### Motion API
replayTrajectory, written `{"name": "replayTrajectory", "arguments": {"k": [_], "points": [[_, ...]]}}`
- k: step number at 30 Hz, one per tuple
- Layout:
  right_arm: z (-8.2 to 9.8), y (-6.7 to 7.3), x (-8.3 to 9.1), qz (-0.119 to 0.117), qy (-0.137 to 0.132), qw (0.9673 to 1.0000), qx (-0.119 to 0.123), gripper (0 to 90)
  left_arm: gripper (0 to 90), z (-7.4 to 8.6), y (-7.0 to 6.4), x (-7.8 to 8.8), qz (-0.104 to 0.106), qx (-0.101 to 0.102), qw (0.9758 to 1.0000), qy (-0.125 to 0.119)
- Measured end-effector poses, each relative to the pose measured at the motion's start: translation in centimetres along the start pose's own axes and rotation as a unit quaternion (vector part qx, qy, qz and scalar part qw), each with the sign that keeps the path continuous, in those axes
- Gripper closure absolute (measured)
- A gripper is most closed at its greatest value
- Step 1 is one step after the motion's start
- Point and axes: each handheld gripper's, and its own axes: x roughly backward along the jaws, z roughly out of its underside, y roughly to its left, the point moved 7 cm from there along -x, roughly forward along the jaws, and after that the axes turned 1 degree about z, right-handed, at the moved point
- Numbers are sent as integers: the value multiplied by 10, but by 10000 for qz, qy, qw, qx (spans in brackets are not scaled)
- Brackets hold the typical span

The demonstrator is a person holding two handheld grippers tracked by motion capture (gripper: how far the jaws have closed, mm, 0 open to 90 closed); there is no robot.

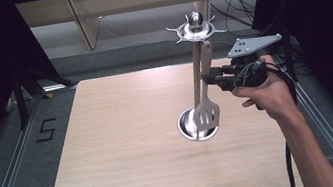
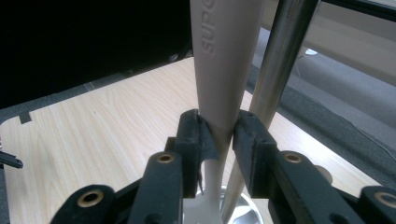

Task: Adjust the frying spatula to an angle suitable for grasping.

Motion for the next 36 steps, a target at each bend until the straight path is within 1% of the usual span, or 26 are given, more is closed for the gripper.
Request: {"name": "replayTrajectory", "arguments": {"k": [2,4,5,7,8,10,11,13,14,15,16,18,20,22,23,24,25,26,27,28,29,30,33,34,35,36], "points": [[0,-1,0,-28,1,10000,35,675,153,0,0,0,-14,8,10000,-12],[3,2,4,6,-58,10000,-32,639,153,0,0,0,-17,20,10000,-33],[3,2,4,6,-58,10000,-32,639,153,0,-2,1,45,117,9999,-42],[8,6,10,-64,-161,9998,-52,593,153,-1,0,0,-10,74,9999,-133],[10,6,12,-38,-168,9998,-32,581,154,0,1,1,-21,25,10000,-29],[17,6,18,30,-266,9996,-13,559,154,0,2,0,-35,-34,10000,-19],[21,7,20,29,-266,9996,5,549,154,-1,0,0,-17,34,10000,-68],[37,12,23,4,-251,9997,-34,540,154,0,-2,1,74,130,9999,12],[41,11,23,29,-282,9996,1,535,154,0,-2,1,74,130,9999,12],[41,11,23,29,-282,9996,1,535,154,0,0,0,-22,30,10000,-8],[49,12,24,117,-345,9993,-65,514,154,-1,0,0,-15,36,10000,-43],[54,11,24,123,-335,9994,-31,509,154,0,0,0,-15,36,10000,-43],[67,13,23,124,-402,9989,-206,492,154,0,1,1,-5,47,10000,-5],[71,11,22,143,-458,9988,-139,485,154,0,1,0,-16,46,10000,-51],[79,12,23,172,-442,9984,-300,484,154,0,1,0,-15,23,10000,-11],[83,11,22,180,-409,9984,-346,481,154,0,1,1,6,32,10000,8],[87,10,21,229,-371,9984,-365,475,153,0,-1,1,41,99,9999,41],[91,8,22,240,-273,9987,-348,475,154,1,-1,2,54,55,9999,76],[94,8,23,277,-314,9983,-402,474,154,0,-1,1,-28,65,10000,9],[98,7,23,259,-334,9982,-416,471,154,-1,-2,1,16,107,9999,-64],[103,7,23,269,-262,9985,-392,463,154,-1,0,1,15,9,10000,-61],[107,5,24,318,-224,9984,-401,454,154,-1,0,1,8,33,10000,-56],[117,0,26,372,-204,9974,-575,443,154,1,1,2,32,21,10000,87],[120,-1,26,369,-151,9974,-607,437,154,-1,-2,-1,16,154,9998,-101],[124,-2,26,359,-97,9975,-601,432,154,-1,0,1,1,14,10000,-33],[127,-2,25,379,-78,9973,-627,428,154,-1,1,2,1,10,10000,-34]]}}
